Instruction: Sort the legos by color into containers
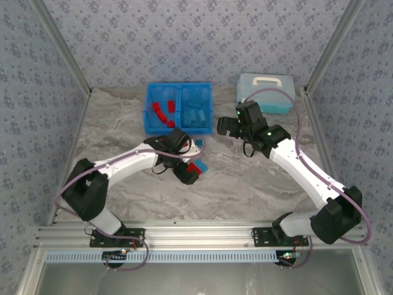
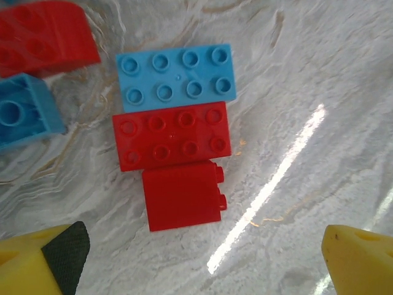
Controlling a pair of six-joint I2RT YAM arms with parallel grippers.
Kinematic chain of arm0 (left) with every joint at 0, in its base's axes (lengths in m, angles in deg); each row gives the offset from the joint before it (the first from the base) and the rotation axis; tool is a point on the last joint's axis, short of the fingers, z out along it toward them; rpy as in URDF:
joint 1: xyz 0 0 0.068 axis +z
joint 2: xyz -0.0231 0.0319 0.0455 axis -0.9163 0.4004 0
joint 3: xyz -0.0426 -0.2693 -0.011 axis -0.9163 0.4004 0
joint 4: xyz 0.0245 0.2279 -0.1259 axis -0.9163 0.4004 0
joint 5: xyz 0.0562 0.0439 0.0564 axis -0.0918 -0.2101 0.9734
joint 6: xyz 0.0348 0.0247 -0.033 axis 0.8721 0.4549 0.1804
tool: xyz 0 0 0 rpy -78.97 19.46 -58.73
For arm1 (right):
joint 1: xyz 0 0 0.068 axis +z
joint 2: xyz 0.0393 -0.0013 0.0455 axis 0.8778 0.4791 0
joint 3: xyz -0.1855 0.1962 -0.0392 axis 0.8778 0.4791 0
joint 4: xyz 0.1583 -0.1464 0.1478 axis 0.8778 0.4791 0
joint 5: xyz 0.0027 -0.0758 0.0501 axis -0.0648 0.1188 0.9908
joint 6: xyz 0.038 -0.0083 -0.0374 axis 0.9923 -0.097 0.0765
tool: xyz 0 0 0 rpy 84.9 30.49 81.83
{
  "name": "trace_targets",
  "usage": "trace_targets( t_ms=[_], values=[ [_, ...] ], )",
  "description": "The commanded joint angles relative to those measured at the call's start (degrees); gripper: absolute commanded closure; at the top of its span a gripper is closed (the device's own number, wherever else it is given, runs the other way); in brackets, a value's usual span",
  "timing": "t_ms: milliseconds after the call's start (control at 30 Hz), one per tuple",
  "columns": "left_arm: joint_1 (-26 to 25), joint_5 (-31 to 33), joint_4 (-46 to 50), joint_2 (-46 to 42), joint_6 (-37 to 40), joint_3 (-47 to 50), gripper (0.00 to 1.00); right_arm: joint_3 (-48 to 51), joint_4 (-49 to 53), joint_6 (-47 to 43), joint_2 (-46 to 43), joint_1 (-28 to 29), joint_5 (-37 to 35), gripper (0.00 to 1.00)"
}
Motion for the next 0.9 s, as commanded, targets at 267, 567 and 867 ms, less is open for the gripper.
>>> trace_targets(
  t_ms=[267,567,867],
  values=[
    [-1.58,5.92,-2.84,8.43,-4.35,-1.38,0.16,-0.54,1.11,-0.10,-1.88,-0.70,-0.47,0.00],
    [-1.92,5.15,-2.70,7.68,-4.72,-0.33,0.55,-0.73,1.80,0.23,-2.15,-0.83,-0.46,0.00],
    [-1.91,3.05,-3.24,0.66,-6.68,1.34,0.63,0.30,1.98,1.20,-3.76,-0.84,-0.79,0.00]
  ],
)
